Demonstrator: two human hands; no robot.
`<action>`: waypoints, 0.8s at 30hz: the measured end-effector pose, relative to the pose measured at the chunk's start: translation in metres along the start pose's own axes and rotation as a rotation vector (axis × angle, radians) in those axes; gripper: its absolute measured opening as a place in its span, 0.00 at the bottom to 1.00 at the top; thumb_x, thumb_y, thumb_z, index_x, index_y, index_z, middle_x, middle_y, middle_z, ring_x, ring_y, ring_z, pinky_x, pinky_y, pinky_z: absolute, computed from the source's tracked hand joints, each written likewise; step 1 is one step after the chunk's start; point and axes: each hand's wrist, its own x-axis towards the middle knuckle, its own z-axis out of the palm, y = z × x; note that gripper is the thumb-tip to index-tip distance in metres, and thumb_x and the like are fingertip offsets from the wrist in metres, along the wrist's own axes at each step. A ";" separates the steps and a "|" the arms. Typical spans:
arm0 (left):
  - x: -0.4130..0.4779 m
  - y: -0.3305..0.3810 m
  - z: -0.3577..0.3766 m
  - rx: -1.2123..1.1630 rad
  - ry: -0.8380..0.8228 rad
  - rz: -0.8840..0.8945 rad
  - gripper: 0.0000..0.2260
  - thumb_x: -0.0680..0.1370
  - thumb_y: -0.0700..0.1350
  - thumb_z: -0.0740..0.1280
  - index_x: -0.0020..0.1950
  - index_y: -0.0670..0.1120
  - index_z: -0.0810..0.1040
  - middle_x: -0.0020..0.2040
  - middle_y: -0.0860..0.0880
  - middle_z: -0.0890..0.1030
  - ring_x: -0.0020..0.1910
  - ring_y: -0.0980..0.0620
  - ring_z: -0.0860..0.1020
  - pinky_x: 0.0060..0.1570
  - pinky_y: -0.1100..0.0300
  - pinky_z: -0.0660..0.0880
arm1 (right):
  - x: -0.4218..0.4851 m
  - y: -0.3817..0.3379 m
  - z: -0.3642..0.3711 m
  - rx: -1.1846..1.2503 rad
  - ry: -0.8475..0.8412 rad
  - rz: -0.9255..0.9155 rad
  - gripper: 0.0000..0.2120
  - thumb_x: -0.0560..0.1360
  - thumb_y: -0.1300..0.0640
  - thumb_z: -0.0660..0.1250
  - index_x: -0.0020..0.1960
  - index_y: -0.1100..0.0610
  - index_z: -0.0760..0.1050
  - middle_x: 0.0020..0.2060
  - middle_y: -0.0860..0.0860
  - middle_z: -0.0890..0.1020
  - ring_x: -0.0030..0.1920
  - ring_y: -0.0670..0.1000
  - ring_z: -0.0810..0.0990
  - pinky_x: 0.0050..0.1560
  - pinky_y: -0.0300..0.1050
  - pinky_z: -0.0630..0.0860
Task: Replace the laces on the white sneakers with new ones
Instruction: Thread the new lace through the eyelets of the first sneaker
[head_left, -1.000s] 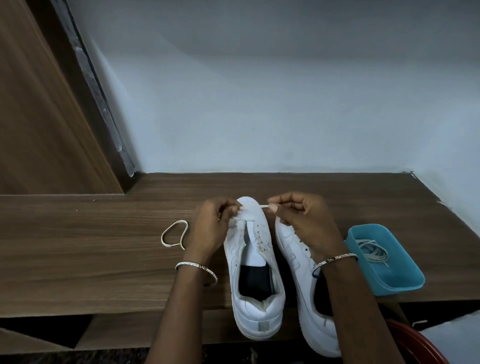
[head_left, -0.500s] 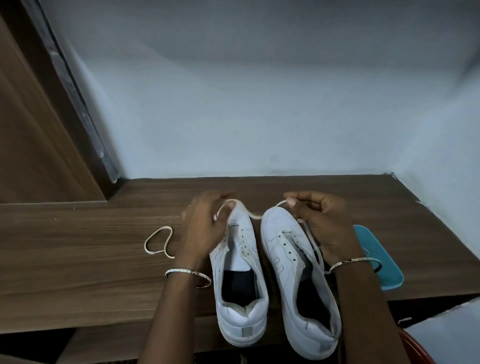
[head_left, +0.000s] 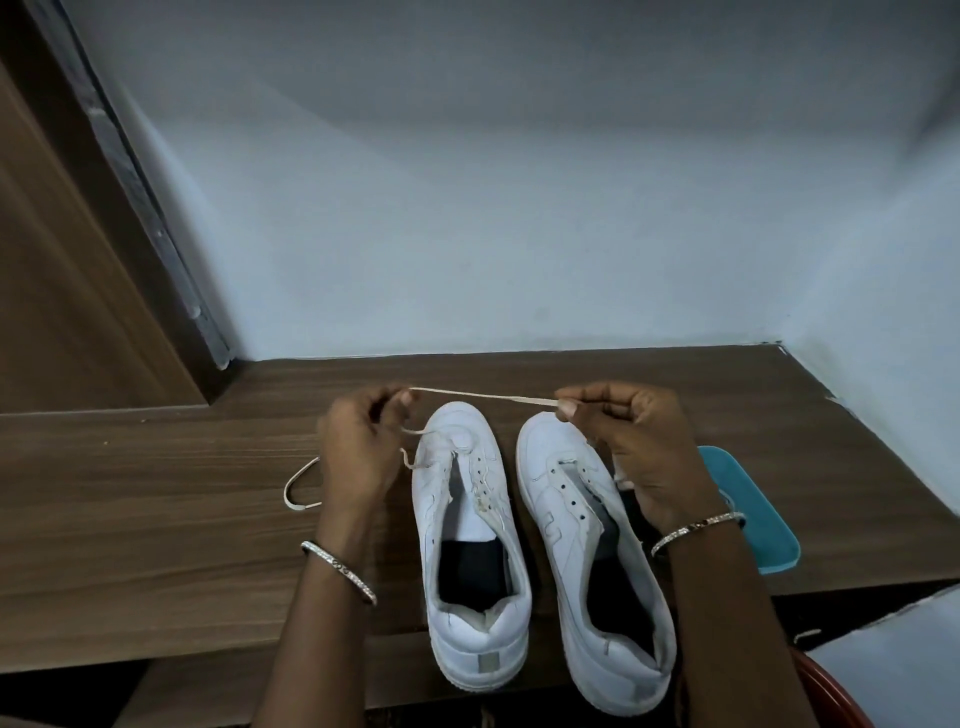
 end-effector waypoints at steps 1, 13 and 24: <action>0.001 -0.006 -0.004 0.061 0.056 -0.025 0.06 0.79 0.44 0.70 0.43 0.50 0.84 0.34 0.55 0.81 0.35 0.53 0.80 0.38 0.60 0.70 | 0.000 0.000 -0.003 0.004 0.027 0.007 0.05 0.71 0.62 0.76 0.47 0.58 0.86 0.42 0.54 0.87 0.39 0.47 0.82 0.39 0.39 0.75; 0.004 -0.041 -0.040 0.290 0.416 -0.317 0.07 0.79 0.46 0.65 0.50 0.48 0.83 0.47 0.42 0.84 0.50 0.35 0.79 0.48 0.46 0.74 | 0.005 0.012 -0.018 -0.111 0.175 -0.015 0.06 0.72 0.62 0.75 0.47 0.54 0.85 0.38 0.53 0.86 0.36 0.49 0.77 0.32 0.34 0.73; -0.011 0.024 0.002 -0.045 -0.453 0.259 0.09 0.79 0.49 0.69 0.58 0.53 0.84 0.51 0.59 0.85 0.53 0.64 0.81 0.54 0.60 0.77 | -0.003 0.002 0.051 -0.165 -0.087 -0.104 0.03 0.71 0.64 0.77 0.44 0.59 0.84 0.34 0.53 0.85 0.31 0.44 0.80 0.34 0.35 0.75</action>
